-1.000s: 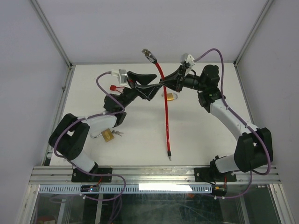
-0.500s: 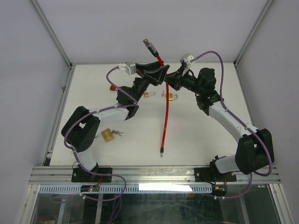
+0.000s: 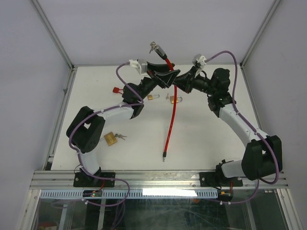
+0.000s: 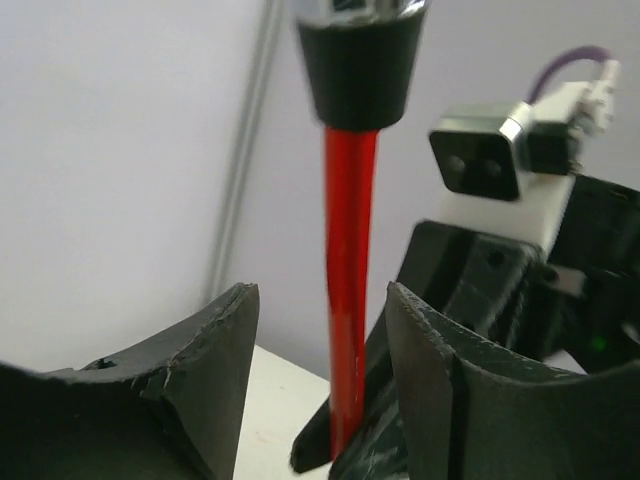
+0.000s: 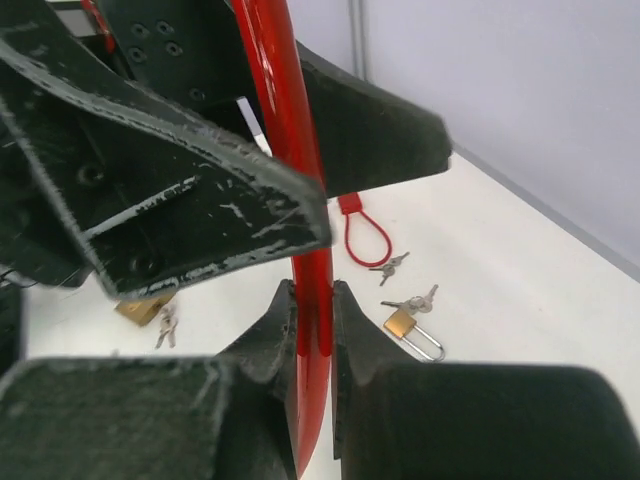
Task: Lock with the key
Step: Adjust the lock.
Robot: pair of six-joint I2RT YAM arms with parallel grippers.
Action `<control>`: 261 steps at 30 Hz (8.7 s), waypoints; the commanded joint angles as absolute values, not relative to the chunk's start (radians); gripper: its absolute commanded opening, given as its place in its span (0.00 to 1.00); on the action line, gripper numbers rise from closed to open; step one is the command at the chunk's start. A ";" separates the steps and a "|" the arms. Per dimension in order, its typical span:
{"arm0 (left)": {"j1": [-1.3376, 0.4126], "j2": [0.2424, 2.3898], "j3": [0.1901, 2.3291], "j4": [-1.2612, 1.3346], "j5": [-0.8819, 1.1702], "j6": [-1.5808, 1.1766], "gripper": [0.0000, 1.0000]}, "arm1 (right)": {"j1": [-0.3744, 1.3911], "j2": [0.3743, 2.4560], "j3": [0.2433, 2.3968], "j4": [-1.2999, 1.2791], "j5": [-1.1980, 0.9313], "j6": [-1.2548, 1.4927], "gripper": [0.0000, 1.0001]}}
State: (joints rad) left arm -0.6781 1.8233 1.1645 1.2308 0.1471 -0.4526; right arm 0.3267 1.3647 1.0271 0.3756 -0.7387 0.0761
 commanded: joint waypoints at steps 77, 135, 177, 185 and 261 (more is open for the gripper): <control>-0.623 1.561 1.059 1.505 0.313 -0.570 0.82 | 0.496 1.367 1.536 -0.238 -0.717 -0.322 0.00; -0.542 1.776 1.373 1.630 0.802 -1.139 0.52 | 0.370 1.289 1.108 0.811 -1.205 0.559 0.00; -0.783 1.706 1.274 1.225 0.180 -0.527 0.32 | 0.436 1.158 1.200 0.024 -0.627 -0.191 0.00; -0.767 1.701 1.213 1.291 0.201 -0.576 0.48 | 0.414 1.157 1.211 0.049 -0.615 -0.106 0.00; -0.701 1.547 1.224 1.251 0.608 -0.705 0.46 | 0.443 1.187 1.192 0.295 -1.077 0.155 0.00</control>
State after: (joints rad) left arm -0.6838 1.5356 1.2201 1.1595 0.6456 -0.7235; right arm 0.4484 1.2083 1.2201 0.0856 -1.0885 0.1005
